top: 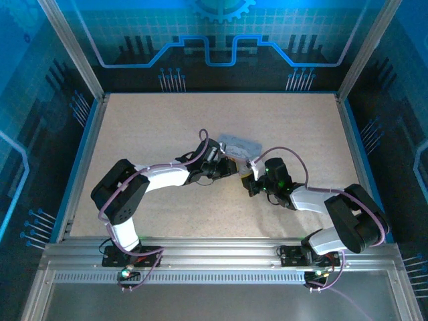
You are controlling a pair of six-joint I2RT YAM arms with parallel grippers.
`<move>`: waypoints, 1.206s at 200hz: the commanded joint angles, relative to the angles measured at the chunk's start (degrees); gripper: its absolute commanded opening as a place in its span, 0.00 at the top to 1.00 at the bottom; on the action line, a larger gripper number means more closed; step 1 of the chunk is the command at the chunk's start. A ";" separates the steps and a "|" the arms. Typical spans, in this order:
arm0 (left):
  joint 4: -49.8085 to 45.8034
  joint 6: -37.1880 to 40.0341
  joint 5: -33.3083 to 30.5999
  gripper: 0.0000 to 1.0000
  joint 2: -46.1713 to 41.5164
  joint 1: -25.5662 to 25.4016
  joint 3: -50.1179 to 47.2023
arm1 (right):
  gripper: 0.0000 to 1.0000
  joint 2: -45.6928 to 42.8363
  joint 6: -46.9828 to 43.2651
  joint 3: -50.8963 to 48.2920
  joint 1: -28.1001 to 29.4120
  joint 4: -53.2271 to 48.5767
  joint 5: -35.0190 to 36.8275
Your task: Unlock a padlock with a key
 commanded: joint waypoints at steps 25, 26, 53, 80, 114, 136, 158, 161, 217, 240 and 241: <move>0.19 -0.60 0.57 0.88 -2.14 -0.61 1.39 | 1.00 0.78 0.63 0.44 0.67 3.83 -0.61; 0.21 -0.57 0.57 0.88 -2.11 -0.59 1.39 | 1.00 0.83 0.66 0.44 0.68 3.87 -0.64; -0.02 -0.56 0.69 0.88 -2.09 -0.76 1.57 | 1.00 1.39 0.82 0.66 0.77 4.65 -1.02; -0.05 -0.55 0.52 0.88 -2.01 -0.92 1.65 | 1.00 1.50 0.85 0.71 0.77 5.26 -1.84; -0.15 -0.64 0.72 0.88 -2.00 -0.95 1.93 | 1.00 1.78 1.12 0.62 0.77 5.77 -1.67; -0.37 -0.63 0.66 0.88 -2.00 -1.00 2.16 | 1.00 2.53 2.00 1.00 0.77 7.18 -1.80; -0.43 -0.75 0.80 0.88 -2.04 -1.05 2.35 | 1.00 3.24 2.67 1.66 0.77 8.39 -1.83; -0.46 -0.73 0.84 0.88 -2.00 -1.07 2.31 | 1.00 3.33 2.63 1.70 0.77 8.45 -1.96; -0.21 -1.12 1.01 0.88 -2.01 -1.20 2.62 | 1.00 3.61 2.64 2.64 0.77 9.35 -2.22; -0.37 -1.09 1.15 0.88 -2.12 -1.27 2.71 | 1.00 3.76 2.56 2.69 0.77 10.28 -1.94; -0.38 -1.08 1.12 0.88 -2.10 -1.27 2.71 | 1.00 3.77 2.55 2.67 0.77 10.30 -1.97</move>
